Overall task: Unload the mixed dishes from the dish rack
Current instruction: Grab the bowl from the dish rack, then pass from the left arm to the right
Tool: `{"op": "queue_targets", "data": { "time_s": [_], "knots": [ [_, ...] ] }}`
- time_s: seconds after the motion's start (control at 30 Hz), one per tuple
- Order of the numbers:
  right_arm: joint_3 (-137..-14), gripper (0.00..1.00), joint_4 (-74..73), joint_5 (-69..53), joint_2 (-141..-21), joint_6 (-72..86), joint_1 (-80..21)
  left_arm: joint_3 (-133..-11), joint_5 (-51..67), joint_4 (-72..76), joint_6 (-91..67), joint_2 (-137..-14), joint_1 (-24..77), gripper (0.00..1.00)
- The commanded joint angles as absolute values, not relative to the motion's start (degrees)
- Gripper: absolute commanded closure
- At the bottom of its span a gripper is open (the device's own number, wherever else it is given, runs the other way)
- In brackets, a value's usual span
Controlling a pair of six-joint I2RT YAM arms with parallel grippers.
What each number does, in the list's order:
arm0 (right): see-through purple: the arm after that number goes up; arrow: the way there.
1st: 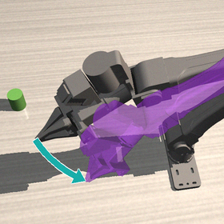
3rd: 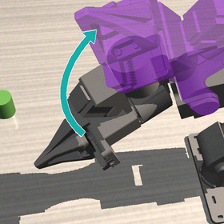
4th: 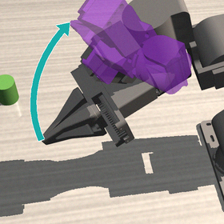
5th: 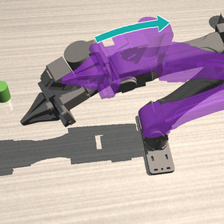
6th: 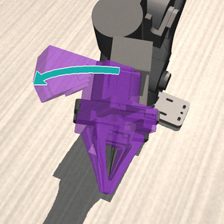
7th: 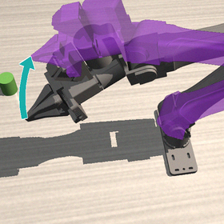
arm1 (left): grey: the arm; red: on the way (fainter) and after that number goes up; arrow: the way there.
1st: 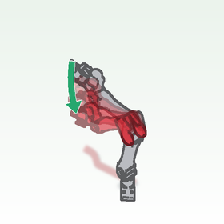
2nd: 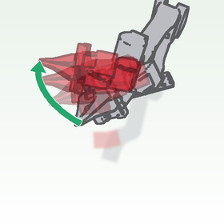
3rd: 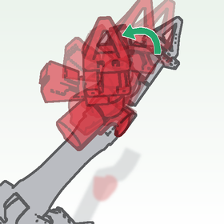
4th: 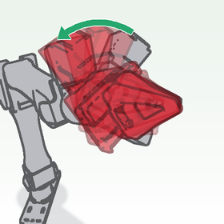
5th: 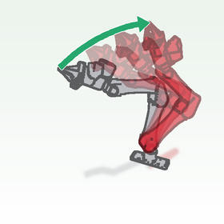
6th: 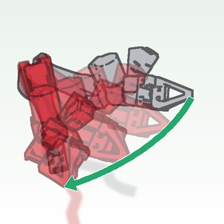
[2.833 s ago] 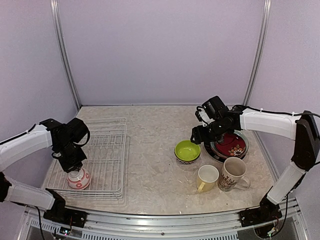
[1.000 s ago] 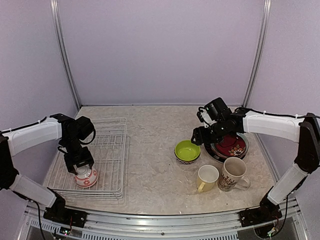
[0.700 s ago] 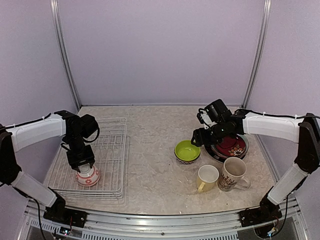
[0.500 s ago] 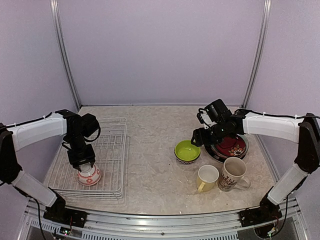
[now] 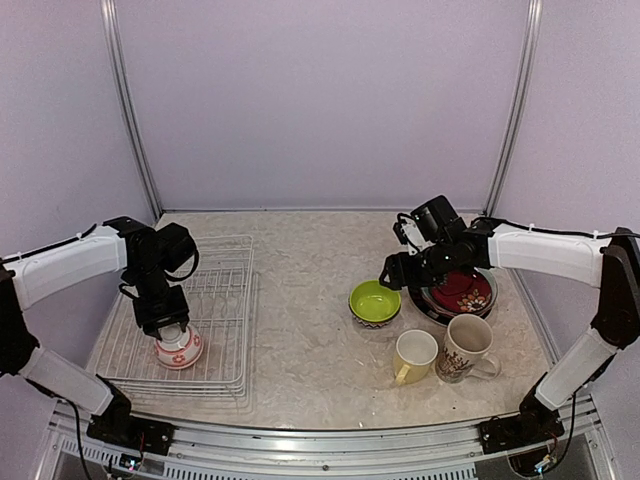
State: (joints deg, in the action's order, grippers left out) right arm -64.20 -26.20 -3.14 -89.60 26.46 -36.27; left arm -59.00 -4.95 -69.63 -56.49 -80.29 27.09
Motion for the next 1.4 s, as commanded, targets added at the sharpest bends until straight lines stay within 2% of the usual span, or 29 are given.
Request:
{"op": "queue_targets", "data": {
  "time_s": [0.0, 0.27, 0.63, 1.2, 1.37],
  "knots": [
    [-66.0, 0.29, -24.6, -5.3, -88.7, 27.5, -37.1, -61.5, -4.3, -71.3, -55.4, -75.8, 27.3, 0.77],
    [-67.1, 0.28, -21.7, -7.6, -90.3, 29.5, -39.7, -65.3, -1.1, -71.2, -53.3, -69.8, 27.2, 0.79],
    [-70.0, 0.21, -11.3, -16.8, -92.7, 35.2, -43.1, -70.3, 12.1, -57.6, -46.7, -61.3, 24.1, 0.78],
    [-75.6, 0.01, 13.1, -28.7, -98.5, 44.3, -45.4, -74.6, 31.6, -29.1, -48.5, -72.2, 23.7, 0.79],
    [-77.1, 0.01, 19.9, -31.7, -100.5, 48.2, -45.4, -77.1, 32.9, -25.2, -49.2, -76.2, 25.1, 0.79]
  ]
}}
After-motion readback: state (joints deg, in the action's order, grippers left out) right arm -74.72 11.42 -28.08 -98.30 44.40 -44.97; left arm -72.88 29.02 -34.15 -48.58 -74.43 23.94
